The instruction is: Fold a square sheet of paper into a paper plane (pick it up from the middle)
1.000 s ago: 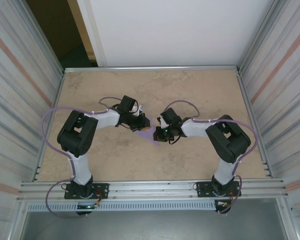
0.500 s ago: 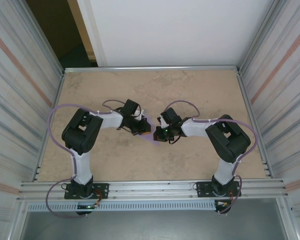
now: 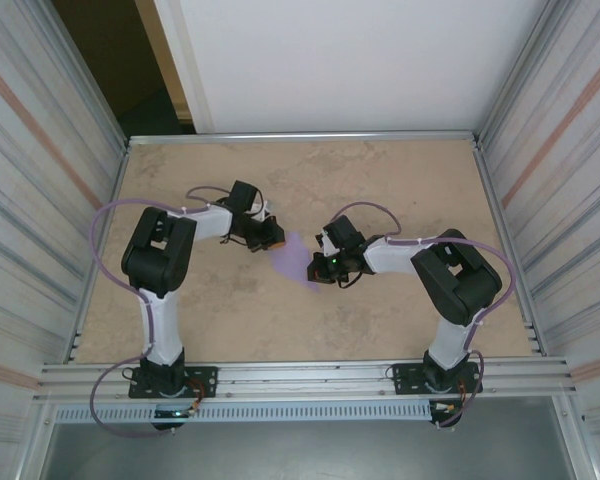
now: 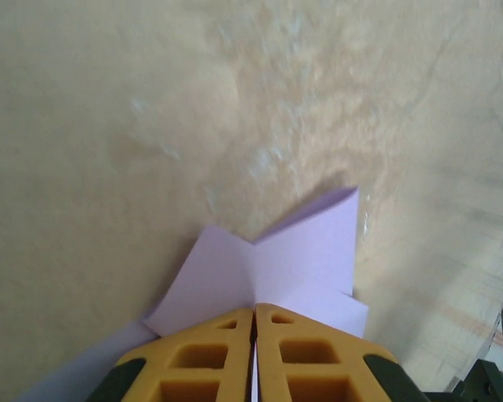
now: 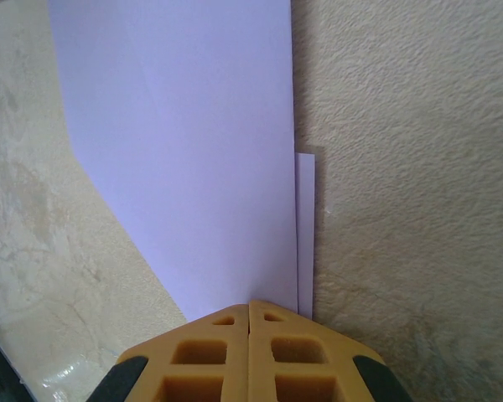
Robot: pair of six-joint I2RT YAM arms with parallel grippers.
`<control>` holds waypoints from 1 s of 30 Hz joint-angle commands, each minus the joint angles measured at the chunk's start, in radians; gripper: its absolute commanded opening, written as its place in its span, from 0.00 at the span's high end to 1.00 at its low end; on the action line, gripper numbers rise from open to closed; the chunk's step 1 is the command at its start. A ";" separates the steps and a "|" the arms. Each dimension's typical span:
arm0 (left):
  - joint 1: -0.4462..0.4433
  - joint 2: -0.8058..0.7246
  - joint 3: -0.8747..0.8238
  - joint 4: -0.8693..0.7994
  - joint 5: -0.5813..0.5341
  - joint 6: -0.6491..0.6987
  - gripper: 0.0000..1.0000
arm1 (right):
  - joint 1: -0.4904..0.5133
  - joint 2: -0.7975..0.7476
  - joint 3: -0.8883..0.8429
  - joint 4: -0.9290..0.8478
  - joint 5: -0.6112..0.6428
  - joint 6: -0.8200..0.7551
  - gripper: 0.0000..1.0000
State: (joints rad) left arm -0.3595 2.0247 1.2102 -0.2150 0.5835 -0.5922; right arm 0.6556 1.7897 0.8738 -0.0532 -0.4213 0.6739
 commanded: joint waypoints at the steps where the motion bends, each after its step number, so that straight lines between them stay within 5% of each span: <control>1: 0.046 0.048 0.042 -0.074 -0.132 0.064 0.90 | -0.007 0.062 -0.061 -0.157 0.091 0.023 0.99; 18: 0.166 -0.009 0.190 -0.181 -0.147 0.111 0.89 | -0.007 -0.030 -0.025 0.019 -0.014 0.092 0.89; 26: 0.148 -0.216 -0.036 -0.041 -0.045 -0.007 0.84 | -0.056 -0.241 -0.086 0.125 0.036 0.133 0.62; 30: 0.114 -0.289 -0.175 0.061 -0.005 -0.084 0.81 | -0.098 -0.242 -0.092 0.087 0.040 0.085 0.59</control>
State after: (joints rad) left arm -0.2249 1.7721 1.1122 -0.2256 0.5282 -0.6041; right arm 0.5785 1.5467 0.7952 0.0528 -0.4091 0.7818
